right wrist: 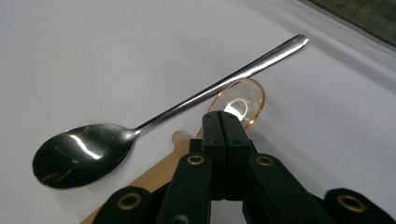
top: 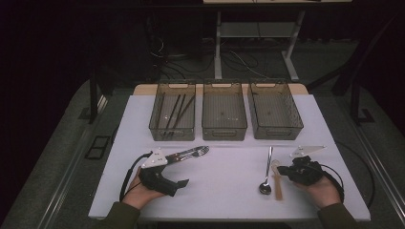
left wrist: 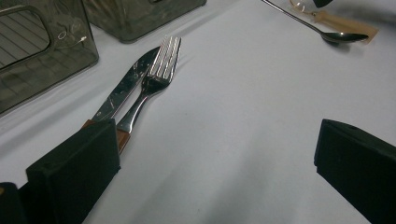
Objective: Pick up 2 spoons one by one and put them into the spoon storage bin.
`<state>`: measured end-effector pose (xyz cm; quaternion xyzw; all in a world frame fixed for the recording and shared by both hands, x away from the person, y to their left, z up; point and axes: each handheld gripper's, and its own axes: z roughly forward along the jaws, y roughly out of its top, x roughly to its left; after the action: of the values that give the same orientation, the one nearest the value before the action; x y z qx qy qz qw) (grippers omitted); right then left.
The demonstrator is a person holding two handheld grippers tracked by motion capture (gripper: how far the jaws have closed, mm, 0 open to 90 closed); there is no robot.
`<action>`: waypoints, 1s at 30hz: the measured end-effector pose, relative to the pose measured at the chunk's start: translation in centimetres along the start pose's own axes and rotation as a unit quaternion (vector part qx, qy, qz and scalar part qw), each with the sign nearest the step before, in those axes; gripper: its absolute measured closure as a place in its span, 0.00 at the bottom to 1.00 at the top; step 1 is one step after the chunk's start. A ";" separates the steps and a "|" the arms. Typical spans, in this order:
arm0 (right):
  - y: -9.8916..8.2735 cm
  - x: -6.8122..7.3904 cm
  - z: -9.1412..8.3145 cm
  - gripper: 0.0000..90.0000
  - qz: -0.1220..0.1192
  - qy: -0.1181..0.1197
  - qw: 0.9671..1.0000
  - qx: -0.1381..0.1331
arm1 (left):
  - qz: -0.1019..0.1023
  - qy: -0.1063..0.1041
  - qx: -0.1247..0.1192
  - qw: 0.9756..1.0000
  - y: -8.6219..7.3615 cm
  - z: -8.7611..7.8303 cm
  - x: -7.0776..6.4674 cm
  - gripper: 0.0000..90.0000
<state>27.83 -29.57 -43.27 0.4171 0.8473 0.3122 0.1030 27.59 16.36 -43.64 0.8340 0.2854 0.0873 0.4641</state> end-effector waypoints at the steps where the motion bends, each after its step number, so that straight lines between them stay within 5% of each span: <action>1: 0.1 0.1 0.2 0.99 -0.002 -0.001 1.000 0.004 | 0.000 0.000 0.000 1.000 0.0 0.0 0.0 0.00; 25: 1.8 1.2 2.6 0.99 -0.041 0.022 0.999 0.010 | -0.002 -0.002 0.001 1.000 0.0 0.0 -0.1 0.00; 30: 1.7 0.9 1.6 0.94 -0.018 0.022 0.999 -0.015 | 0.000 -0.002 0.001 1.000 0.0 0.0 -0.1 0.00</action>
<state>29.06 -27.40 -43.35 0.3935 0.8517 0.3322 0.0966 27.54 16.30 -43.61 0.8344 0.2845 0.0851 0.4643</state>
